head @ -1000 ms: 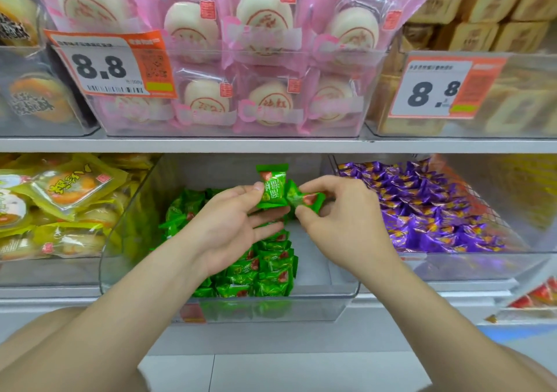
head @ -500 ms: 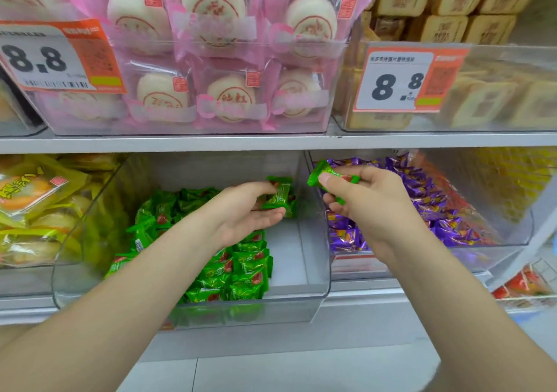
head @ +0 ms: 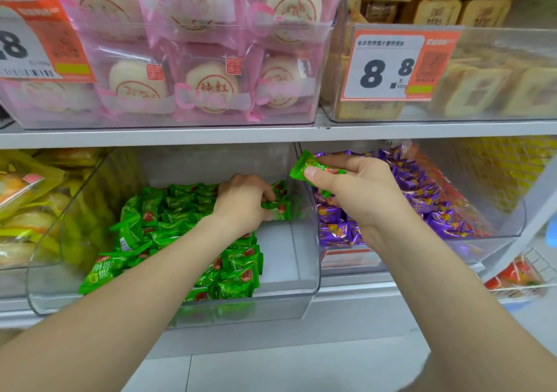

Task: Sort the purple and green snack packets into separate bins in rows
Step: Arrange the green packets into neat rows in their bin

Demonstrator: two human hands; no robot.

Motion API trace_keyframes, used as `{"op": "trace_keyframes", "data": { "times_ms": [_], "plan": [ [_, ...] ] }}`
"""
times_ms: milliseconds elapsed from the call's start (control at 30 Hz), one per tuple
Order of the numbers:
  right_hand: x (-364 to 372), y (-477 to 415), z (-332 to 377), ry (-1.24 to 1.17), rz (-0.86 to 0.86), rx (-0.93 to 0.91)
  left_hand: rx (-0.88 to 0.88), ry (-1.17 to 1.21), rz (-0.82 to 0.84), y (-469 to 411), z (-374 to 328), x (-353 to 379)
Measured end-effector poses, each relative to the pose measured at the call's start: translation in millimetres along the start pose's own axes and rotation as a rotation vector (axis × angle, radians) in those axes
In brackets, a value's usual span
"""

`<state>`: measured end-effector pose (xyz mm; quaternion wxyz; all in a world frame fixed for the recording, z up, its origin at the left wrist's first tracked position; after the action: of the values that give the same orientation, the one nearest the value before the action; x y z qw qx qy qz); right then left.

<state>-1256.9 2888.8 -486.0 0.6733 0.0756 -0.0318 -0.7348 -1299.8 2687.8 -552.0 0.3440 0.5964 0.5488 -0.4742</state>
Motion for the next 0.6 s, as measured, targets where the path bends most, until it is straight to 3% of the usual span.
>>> {"op": "trace_keyframes", "data": {
  "times_ms": [233, 433, 500, 600],
  "plan": [
    [4.4, -0.1, 0.0, 0.048, 0.022, -0.027, -0.006, -0.147, -0.020, -9.6, -2.2, 8.1],
    [6.9, -1.4, 0.4, 0.245, -0.008, -0.121, 0.017, -0.134, -0.015, -7.9, 2.3, 7.1],
    [6.9, -0.9, 2.7, 0.349, -0.033, -0.181, 0.034, -0.076, -0.047, -4.2, 4.4, 1.5],
    [6.7, 4.3, 8.9, 0.539, -0.033, -0.338, 0.119, 0.248, -0.120, 8.2, 4.8, -17.4]
  ]
}}
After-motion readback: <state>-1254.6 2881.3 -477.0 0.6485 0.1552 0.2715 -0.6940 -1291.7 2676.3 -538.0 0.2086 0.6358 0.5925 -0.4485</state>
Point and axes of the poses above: each hand's wrist, its own y-axis away from the middle knuckle, its own x-axis out of the palm, z = x × y, the point moved 3 cm from there along -y, towards the middle knuckle, and after that the axes turned 6 degrees about x, right-handed, at the moved point
